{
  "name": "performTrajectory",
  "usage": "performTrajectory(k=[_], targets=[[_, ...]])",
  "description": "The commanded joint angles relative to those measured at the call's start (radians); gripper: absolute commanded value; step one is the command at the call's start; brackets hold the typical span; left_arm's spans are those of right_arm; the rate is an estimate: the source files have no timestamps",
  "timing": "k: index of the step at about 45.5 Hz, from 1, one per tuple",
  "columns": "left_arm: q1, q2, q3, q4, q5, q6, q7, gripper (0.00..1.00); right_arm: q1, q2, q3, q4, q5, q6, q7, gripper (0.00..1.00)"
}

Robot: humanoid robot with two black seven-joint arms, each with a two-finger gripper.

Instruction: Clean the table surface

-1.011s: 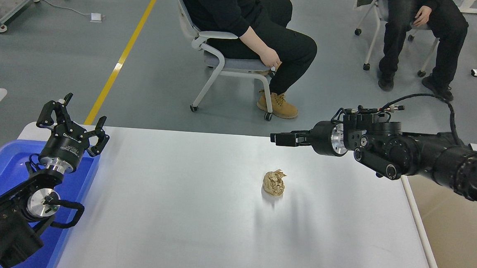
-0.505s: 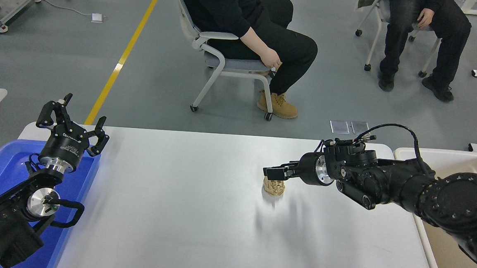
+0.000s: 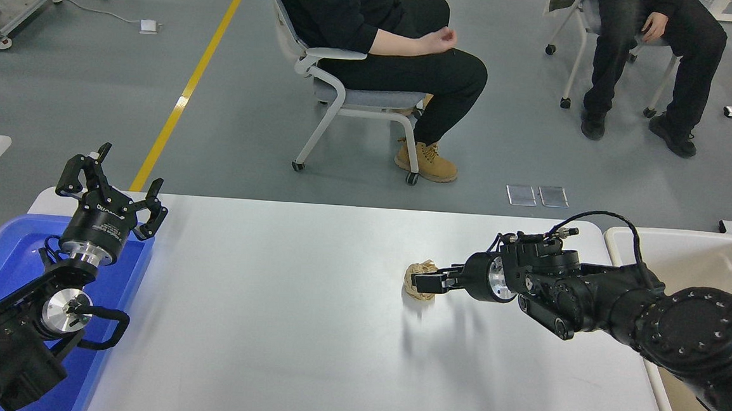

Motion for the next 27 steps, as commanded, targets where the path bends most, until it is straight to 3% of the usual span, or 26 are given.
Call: performTrajectory(k=[1, 27], targets=[[0.0, 0.001, 0.0, 0.0, 0.0, 0.0, 0.0, 1.0, -0.023, 0.001, 0.006, -0.004, 0.0, -0.021, 0.0, 0.99], [0.0, -0.001, 0.0, 0.0, 0.0, 0.0, 0.0, 1.0, -0.049, 0.001, 0.071, 0.004, 0.014, -0.117, 0.001, 0.99]])
